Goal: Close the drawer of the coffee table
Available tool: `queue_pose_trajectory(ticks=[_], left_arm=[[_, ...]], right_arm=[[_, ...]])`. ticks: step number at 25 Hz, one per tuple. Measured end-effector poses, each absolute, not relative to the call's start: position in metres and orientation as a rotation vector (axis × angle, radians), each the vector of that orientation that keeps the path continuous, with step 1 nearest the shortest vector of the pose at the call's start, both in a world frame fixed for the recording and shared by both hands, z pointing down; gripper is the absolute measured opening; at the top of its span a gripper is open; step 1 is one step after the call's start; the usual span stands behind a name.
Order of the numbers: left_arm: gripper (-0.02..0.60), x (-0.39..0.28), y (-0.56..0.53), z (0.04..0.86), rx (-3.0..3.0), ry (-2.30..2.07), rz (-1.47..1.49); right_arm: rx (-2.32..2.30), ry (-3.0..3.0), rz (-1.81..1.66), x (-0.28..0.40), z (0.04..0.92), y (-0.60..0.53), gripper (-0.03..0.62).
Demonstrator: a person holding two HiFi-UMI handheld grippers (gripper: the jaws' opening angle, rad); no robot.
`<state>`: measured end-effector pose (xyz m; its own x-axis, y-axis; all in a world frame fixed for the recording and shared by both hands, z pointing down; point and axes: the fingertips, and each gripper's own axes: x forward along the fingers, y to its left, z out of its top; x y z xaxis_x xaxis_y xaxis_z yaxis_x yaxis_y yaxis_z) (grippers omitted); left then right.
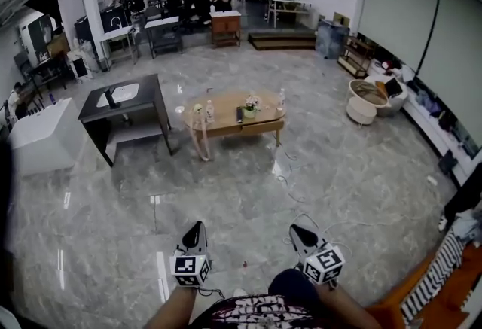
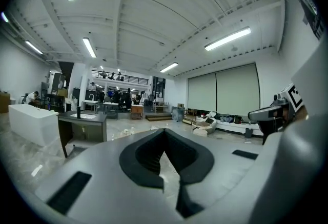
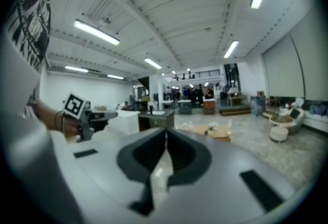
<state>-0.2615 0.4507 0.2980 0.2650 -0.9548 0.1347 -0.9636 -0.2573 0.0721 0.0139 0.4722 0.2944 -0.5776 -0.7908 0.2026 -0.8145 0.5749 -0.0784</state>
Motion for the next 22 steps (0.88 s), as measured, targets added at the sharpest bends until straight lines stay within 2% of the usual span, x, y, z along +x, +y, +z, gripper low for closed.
queue_pose_trajectory(ticks=[12, 22], left_arm=[[0.021, -0.288, 0.439, 0.312, 2.284, -1.845, 0.010], [0.021, -0.306, 0.463, 0.346, 2.221, -1.840, 0.138]], right_arm=[[1.315, -2.651, 0.205, -0.008, 0.279, 0.445, 0.035], [1.282, -2.627, 0.376, -0.014, 0.325, 0.435, 0.035]])
